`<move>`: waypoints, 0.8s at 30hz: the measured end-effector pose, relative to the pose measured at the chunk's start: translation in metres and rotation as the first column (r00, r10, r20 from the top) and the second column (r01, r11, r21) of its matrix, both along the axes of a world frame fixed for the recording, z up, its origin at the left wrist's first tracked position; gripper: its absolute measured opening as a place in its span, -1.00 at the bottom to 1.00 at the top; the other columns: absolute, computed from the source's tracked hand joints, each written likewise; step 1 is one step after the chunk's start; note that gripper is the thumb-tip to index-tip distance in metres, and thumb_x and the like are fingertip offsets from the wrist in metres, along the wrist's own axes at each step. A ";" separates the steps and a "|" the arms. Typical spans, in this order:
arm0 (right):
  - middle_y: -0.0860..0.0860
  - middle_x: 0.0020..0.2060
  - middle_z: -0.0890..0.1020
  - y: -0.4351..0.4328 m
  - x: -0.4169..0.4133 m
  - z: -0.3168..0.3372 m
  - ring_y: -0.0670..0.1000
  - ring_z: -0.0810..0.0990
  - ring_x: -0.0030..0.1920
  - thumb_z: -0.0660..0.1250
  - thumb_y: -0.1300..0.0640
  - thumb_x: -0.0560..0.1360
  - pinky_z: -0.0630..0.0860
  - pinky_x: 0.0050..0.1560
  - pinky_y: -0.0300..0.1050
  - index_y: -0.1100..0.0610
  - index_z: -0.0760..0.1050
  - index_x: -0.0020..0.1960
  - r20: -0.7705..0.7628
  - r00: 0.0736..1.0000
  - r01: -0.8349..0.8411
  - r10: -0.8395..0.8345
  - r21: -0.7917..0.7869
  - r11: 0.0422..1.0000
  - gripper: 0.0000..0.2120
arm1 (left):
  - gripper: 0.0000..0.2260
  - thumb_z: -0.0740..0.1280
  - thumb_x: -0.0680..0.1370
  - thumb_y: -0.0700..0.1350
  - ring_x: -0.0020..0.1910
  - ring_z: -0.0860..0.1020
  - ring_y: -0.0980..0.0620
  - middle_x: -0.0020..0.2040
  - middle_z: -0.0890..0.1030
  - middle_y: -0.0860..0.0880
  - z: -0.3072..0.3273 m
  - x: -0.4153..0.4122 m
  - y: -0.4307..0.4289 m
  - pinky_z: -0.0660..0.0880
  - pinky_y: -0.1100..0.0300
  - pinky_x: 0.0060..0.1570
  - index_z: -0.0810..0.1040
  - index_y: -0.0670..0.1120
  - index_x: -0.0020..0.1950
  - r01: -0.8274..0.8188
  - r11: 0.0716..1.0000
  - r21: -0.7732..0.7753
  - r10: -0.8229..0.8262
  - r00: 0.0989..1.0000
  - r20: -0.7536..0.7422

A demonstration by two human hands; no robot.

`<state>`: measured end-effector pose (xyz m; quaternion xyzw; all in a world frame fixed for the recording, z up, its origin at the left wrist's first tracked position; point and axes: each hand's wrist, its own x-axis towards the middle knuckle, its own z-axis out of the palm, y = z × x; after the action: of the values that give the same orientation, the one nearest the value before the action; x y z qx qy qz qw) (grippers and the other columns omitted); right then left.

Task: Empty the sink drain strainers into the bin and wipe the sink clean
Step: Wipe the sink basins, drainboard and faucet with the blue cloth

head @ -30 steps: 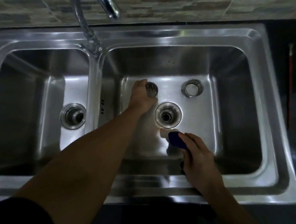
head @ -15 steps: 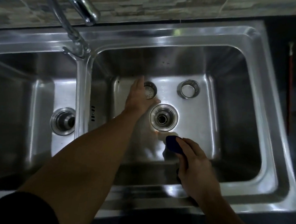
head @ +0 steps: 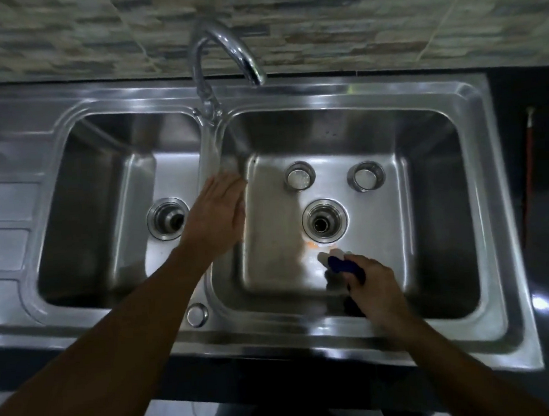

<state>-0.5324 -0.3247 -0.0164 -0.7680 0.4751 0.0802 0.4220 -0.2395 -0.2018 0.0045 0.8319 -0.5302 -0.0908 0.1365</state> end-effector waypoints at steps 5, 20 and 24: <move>0.14 0.19 0.60 -0.032 0.014 -0.029 0.11 0.59 0.14 0.31 0.19 0.58 0.47 0.21 -0.12 0.07 0.48 0.38 -0.141 0.987 -0.085 0.072 -0.083 0.993 -0.63 | -0.46 0.17 0.65 0.06 0.61 0.14 -0.16 0.57 0.30 -0.18 -0.020 -0.001 0.016 0.05 -0.16 0.59 0.28 -0.19 0.56 0.006 0.996 0.092 -0.014 0.996 0.093; 0.13 0.63 0.02 -0.022 0.042 -0.156 0.24 -0.02 0.62 0.19 -0.18 0.62 0.15 0.52 0.29 0.06 0.00 0.64 -0.136 0.610 -0.764 0.781 -0.366 0.532 -0.29 | -0.54 0.19 0.65 -0.02 0.63 0.12 -0.04 0.53 0.38 -0.09 -0.032 0.000 0.013 0.10 -0.13 0.58 0.37 -0.14 0.53 -0.056 0.996 -0.065 0.058 0.998 0.029; 0.22 0.60 0.09 0.011 0.124 -0.148 0.24 0.02 0.61 0.20 -0.12 0.62 0.12 0.55 0.25 0.15 0.06 0.62 -0.107 0.856 -0.511 0.505 -0.316 0.799 -0.30 | -0.57 0.18 0.65 -0.08 0.62 0.14 -0.05 0.51 0.42 -0.11 -0.033 0.000 0.012 0.06 -0.09 0.61 0.40 -0.15 0.51 -0.071 0.994 -0.082 0.073 0.997 0.024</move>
<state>-0.4084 -0.3133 -0.1649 -0.9263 0.2620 0.1153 0.2450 -0.2399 -0.1898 -0.0285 0.8453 -0.5049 -0.0532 0.1664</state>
